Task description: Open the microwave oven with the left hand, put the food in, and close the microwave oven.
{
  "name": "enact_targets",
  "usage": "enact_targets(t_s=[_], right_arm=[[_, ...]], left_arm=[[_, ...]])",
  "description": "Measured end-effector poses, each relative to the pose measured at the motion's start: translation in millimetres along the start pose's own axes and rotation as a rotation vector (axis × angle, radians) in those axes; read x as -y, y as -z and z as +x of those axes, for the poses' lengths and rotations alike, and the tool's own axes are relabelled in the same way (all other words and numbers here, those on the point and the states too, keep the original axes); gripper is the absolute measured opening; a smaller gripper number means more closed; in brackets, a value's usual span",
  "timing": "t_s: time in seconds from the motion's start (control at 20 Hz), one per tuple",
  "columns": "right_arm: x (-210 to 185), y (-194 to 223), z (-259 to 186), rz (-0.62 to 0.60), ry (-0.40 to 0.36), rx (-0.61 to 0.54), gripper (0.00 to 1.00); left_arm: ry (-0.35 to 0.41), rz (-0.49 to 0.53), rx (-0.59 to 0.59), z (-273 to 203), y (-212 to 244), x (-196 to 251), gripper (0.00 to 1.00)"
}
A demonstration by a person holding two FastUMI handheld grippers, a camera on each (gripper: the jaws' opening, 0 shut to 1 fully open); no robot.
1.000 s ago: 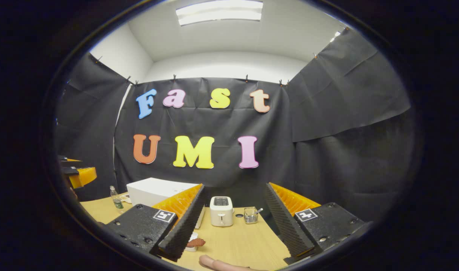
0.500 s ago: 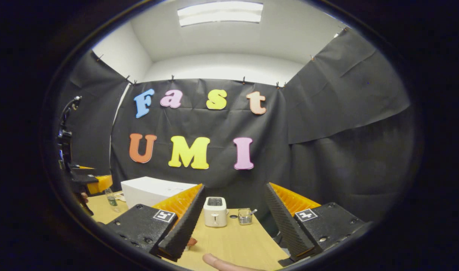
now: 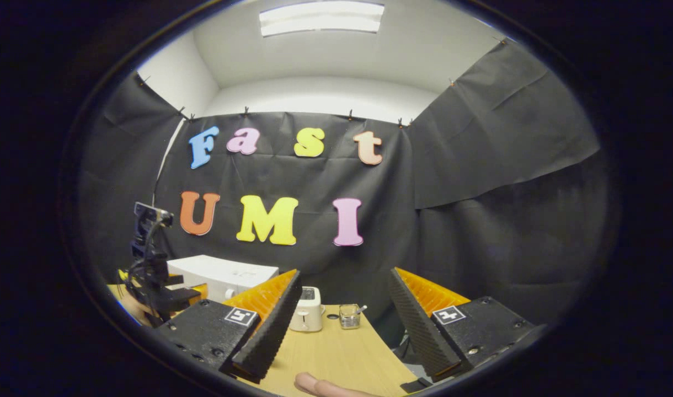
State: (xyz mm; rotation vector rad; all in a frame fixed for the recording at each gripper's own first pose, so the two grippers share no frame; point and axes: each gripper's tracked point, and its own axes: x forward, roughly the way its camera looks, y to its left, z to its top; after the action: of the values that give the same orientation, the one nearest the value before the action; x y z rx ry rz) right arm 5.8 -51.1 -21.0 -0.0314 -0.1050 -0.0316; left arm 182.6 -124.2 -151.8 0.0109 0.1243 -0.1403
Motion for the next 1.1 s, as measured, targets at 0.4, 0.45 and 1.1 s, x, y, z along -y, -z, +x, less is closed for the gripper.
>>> enact_targets(t_s=[0.4,0.45,1.1], right_arm=[[17,21,5,0.013,-0.009,-0.005,1.00],[21,23,5,0.013,-0.009,-0.002,1.00],[72,34,-11,-0.036,0.051,0.068,1.00]], left_arm=[[0.001,-0.065,-0.101,79,61,15,0.93],[0.019,-0.092,-0.112,86,66,20,0.93],[-0.033,-0.059,-0.147,132,103,14,0.29]])
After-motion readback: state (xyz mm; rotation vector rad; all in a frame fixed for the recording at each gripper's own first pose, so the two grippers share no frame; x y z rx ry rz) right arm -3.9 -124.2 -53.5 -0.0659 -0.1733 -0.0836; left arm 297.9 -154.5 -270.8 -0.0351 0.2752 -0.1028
